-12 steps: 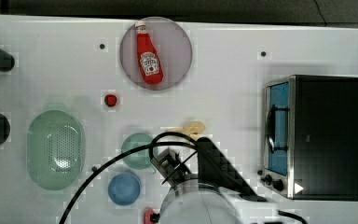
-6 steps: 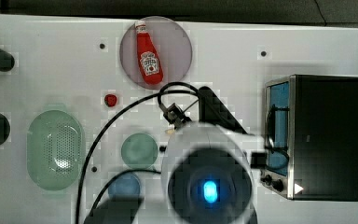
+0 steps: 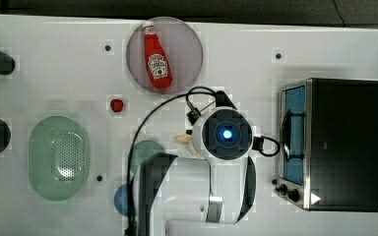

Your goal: Pick banana from table and place on oven.

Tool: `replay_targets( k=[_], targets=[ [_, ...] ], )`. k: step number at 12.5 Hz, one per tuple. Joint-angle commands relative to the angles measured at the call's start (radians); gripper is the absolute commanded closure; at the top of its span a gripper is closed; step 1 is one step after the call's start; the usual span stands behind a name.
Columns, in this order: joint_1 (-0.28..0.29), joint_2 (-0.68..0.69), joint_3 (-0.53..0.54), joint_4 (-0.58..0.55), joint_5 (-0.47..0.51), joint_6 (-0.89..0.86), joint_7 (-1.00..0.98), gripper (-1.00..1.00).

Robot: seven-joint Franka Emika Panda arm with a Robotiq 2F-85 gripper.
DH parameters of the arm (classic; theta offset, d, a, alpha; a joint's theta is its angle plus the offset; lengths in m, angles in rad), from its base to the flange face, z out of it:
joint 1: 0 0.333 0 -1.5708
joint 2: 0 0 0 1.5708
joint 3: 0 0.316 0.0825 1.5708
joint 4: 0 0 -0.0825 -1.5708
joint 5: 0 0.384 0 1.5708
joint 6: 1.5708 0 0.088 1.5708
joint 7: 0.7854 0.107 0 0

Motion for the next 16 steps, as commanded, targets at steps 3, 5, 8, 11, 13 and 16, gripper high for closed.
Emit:
replay_targets(
  k=[3,5,8,11,13,16],
  targets=[
    [-0.004,0.156,0.037,-0.061,-0.014,0.202,0.020,-1.00],
    [-0.004,0.231,0.036,-0.084,-0.014,0.301,0.021,-1.00],
    [-0.004,0.319,0.036,-0.117,-0.014,0.439,0.021,-1.00],
    [-0.005,0.383,0.036,-0.128,-0.014,0.522,0.022,-1.00],
    [-0.004,0.410,0.037,-0.128,-0.014,0.535,0.022,-0.92],
    [-0.004,0.416,0.037,-0.128,-0.014,0.552,0.022,-0.18]
  ],
)
